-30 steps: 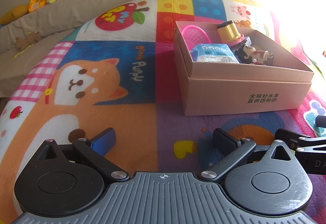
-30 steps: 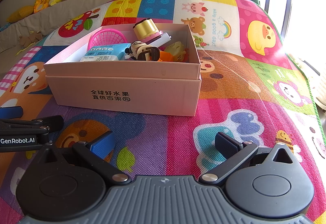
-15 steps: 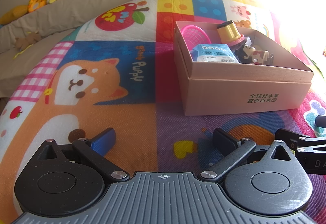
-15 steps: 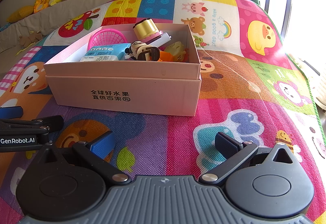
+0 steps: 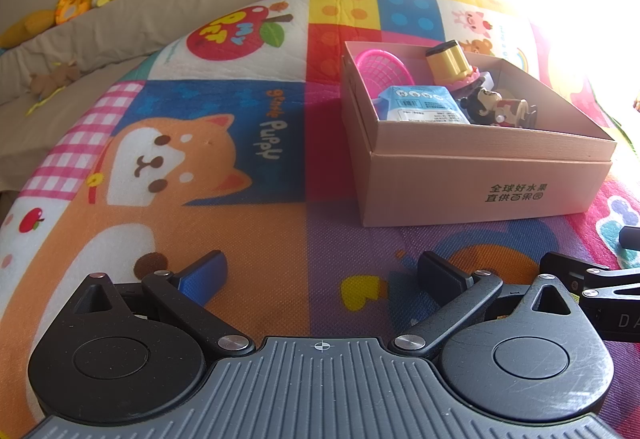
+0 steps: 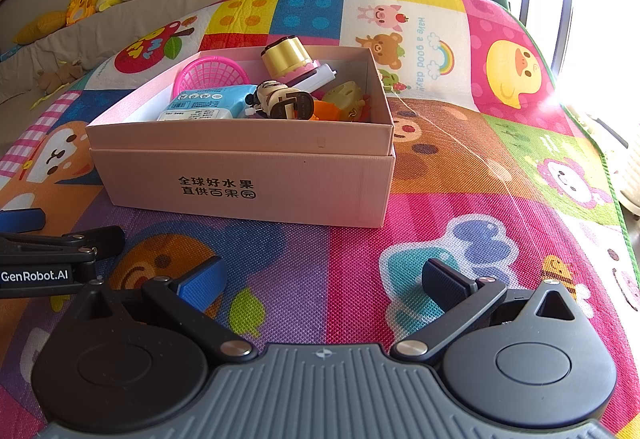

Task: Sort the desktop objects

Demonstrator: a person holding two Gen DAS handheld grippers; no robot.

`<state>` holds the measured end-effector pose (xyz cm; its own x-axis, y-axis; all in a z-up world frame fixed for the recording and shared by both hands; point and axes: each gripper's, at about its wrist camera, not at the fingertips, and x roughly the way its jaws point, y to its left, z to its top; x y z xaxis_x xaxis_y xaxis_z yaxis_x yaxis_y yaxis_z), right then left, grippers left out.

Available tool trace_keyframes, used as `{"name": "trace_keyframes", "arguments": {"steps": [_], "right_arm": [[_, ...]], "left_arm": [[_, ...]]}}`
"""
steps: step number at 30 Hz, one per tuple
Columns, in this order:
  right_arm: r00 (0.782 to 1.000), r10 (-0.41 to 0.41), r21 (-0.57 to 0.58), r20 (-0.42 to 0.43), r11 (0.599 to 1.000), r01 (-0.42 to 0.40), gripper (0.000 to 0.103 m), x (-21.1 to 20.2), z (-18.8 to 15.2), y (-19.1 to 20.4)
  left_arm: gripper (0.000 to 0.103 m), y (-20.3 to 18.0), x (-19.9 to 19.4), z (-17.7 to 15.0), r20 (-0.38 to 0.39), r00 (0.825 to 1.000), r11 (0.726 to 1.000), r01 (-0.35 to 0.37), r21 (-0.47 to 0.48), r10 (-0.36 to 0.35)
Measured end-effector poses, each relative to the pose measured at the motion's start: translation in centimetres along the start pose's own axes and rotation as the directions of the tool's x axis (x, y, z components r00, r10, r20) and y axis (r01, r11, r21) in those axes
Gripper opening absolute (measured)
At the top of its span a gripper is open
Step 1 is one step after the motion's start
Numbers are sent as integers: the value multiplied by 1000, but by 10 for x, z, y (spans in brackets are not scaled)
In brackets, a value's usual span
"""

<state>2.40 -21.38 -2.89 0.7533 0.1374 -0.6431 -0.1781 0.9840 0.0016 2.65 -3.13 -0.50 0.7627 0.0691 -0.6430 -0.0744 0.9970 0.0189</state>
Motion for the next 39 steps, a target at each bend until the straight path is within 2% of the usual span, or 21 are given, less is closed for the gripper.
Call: {"name": "trace_keyframes", "arguments": {"steps": [30,34,36,38,39], "right_arm": [[1000,0,0,0,1000,0,103,0,0,0],[1000,0,0,0,1000,0,103,0,0,0],[1000,0,0,0,1000,0,103,0,0,0],[1000,0,0,0,1000,0,103,0,0,0],[1000,0,0,0,1000,0,103,0,0,0]], "left_arm": [[103,-1,0,0,1,1000,1000,-7,1,7],[103,8,-3,-1,8,999,998,38,-46,-38],[103,9,-4,0,-9,999,998,48,-30,-49],[103,2,-6,-1,-28,999,999,27,27,-26],[103,2,-7,-2,-37,999,999,25,25,-24]]}}
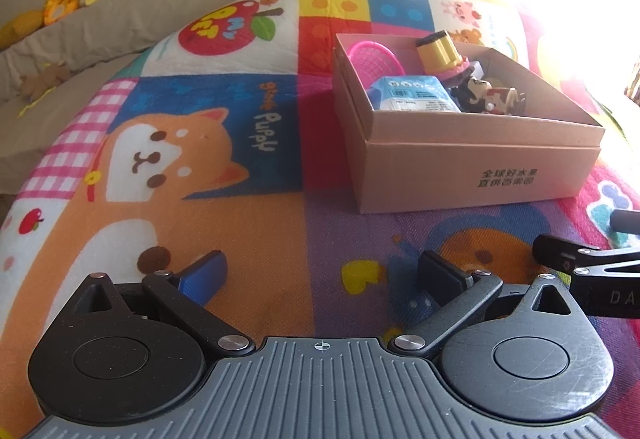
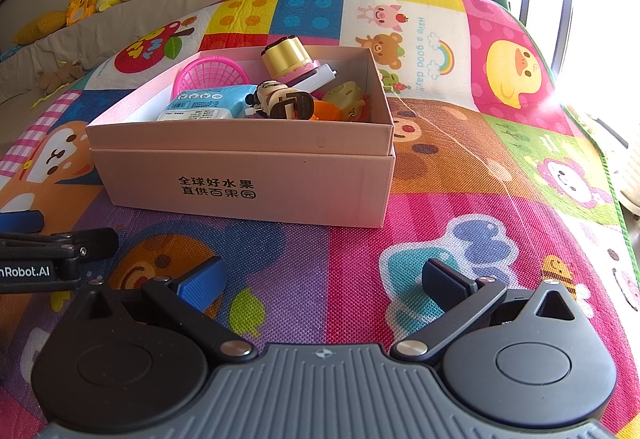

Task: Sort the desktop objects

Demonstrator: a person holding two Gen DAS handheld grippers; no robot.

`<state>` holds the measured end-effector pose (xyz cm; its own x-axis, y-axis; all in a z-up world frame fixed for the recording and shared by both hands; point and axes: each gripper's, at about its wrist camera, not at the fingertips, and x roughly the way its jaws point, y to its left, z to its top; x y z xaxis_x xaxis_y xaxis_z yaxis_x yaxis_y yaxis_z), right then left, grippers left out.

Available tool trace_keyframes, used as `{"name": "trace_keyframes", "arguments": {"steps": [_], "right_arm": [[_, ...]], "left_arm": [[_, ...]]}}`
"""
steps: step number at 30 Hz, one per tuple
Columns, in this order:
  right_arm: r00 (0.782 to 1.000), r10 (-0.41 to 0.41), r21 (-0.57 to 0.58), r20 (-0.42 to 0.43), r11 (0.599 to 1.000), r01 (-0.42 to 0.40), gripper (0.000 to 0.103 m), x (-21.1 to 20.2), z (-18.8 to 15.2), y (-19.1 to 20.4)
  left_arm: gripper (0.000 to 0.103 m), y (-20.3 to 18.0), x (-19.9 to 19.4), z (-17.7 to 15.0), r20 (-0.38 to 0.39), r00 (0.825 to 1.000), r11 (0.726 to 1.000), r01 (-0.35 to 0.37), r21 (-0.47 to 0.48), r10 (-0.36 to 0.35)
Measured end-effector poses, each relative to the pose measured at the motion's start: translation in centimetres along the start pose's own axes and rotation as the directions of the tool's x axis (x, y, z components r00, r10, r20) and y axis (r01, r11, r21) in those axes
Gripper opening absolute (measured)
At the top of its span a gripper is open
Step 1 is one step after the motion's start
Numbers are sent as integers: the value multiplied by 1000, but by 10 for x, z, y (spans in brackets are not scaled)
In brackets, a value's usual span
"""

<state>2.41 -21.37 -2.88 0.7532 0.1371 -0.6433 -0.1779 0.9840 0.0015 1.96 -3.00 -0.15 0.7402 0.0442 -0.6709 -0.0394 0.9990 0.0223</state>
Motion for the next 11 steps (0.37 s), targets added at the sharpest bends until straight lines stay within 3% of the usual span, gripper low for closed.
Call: {"name": "trace_keyframes", "arguments": {"steps": [11], "right_arm": [[1000,0,1,0,1000,0,103,0,0,0]], "left_arm": [[103,4,-3,0,-33,999,999,43,18,-42]]}}
